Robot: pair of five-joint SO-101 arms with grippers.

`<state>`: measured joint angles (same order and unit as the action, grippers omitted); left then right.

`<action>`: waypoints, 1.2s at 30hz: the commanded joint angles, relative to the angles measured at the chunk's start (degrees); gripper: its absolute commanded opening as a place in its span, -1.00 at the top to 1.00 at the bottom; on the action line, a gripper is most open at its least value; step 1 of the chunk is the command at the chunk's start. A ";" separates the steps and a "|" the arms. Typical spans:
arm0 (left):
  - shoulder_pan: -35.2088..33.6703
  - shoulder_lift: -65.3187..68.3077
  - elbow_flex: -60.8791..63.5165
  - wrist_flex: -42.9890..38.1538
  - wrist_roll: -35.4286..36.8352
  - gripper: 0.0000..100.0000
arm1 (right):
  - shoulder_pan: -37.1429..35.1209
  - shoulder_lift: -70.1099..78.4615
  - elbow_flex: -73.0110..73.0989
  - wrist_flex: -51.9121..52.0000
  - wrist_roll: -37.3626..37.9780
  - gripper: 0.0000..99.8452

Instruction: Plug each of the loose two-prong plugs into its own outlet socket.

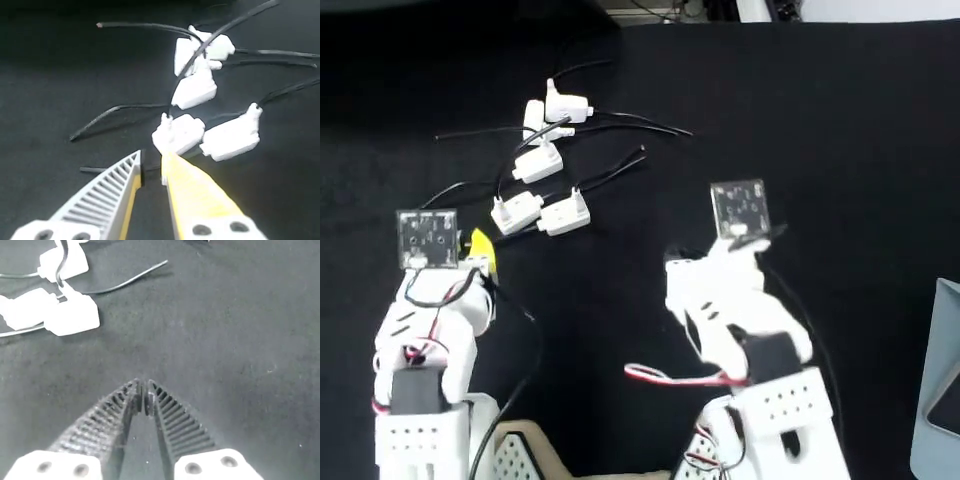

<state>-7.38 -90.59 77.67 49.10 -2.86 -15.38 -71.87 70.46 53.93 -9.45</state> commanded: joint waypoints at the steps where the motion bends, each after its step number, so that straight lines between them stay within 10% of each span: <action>1: -2.15 -8.09 4.53 0.35 0.09 0.83 | 2.11 -9.71 3.82 -1.14 2.20 0.97; 36: -2.59 -13.45 19.74 8.97 0.00 0.84 | 4.66 -35.56 25.98 20.40 8.18 0.97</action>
<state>-9.93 -103.78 96.31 52.97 -2.86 -11.78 -103.43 96.66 71.34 -1.63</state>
